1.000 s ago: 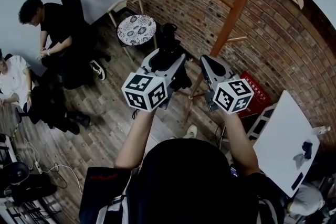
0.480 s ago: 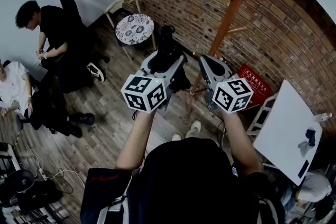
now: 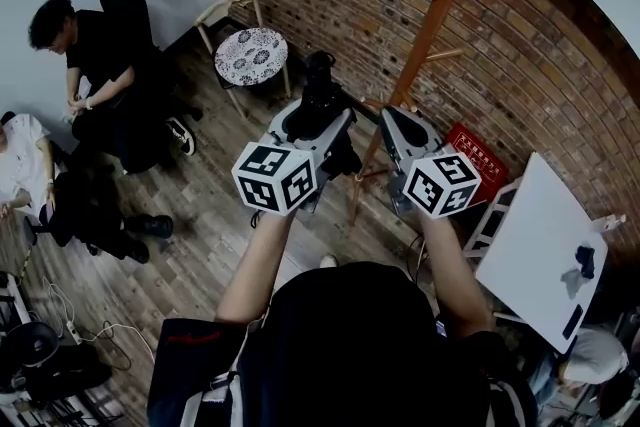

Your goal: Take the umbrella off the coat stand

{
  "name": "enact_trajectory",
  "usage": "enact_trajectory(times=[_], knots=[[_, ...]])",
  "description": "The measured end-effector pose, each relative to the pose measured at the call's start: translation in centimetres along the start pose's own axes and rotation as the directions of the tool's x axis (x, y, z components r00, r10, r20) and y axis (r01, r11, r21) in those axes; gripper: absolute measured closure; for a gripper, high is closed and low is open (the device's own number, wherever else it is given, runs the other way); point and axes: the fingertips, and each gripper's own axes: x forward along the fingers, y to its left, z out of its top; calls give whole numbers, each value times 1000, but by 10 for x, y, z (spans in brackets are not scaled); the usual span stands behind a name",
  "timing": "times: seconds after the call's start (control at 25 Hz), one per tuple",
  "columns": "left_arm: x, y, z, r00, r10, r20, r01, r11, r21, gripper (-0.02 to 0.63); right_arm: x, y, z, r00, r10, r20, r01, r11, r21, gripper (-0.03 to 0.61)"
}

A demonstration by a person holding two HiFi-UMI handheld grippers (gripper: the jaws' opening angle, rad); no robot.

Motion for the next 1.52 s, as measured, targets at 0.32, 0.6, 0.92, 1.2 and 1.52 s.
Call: enact_trajectory(times=[0.32,0.6,0.92,1.2,1.52], knots=[[-1,-24,-8,1000,11,-4,-11,1000,5,353,-22,-5,1,1000,12,6,-12,1000,10,549],[1,-43,-9,1000,18,7,-18,1000,0,353,-40,-11,4,1000,20,1,-20,1000,4,549],[4,-62,-19,1000,26,-15,-26,1000,-7,353,-58,-18,8,1000,28,-4,-28,1000,11,549],[7,-78,-30,999,25,-22,-25,1000,-17,353,-75,-25,11,1000,31,-8,-31,999,-12,549],[7,-92,-34,999,28,-17,-28,999,-15,353,-89,-24,11,999,43,-3,-43,998,-38,551]])
